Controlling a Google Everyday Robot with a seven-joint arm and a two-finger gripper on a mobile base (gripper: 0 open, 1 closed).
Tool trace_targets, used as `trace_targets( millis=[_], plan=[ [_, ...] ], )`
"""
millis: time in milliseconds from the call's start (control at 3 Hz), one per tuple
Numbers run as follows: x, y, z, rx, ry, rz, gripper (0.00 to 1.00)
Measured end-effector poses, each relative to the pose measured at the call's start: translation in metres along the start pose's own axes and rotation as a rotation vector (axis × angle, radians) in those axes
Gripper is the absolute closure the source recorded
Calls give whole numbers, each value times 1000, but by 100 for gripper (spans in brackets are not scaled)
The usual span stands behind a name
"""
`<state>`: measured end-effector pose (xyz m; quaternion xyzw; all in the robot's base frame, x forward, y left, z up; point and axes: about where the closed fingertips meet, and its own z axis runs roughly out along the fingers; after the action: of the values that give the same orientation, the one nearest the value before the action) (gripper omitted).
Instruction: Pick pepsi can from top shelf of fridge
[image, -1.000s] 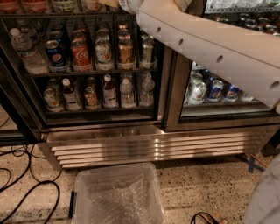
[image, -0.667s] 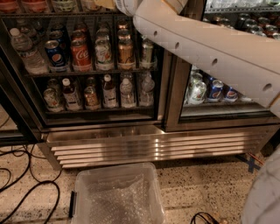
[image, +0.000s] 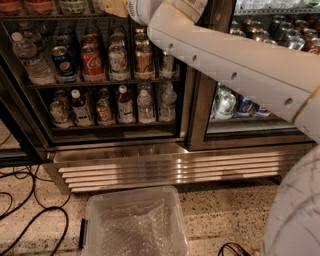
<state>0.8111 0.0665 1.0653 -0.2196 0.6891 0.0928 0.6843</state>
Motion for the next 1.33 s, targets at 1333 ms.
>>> trace_targets(
  millis=[1333],
  plan=[
    [-30, -83, 29, 198, -68, -66, 12]
  ],
)
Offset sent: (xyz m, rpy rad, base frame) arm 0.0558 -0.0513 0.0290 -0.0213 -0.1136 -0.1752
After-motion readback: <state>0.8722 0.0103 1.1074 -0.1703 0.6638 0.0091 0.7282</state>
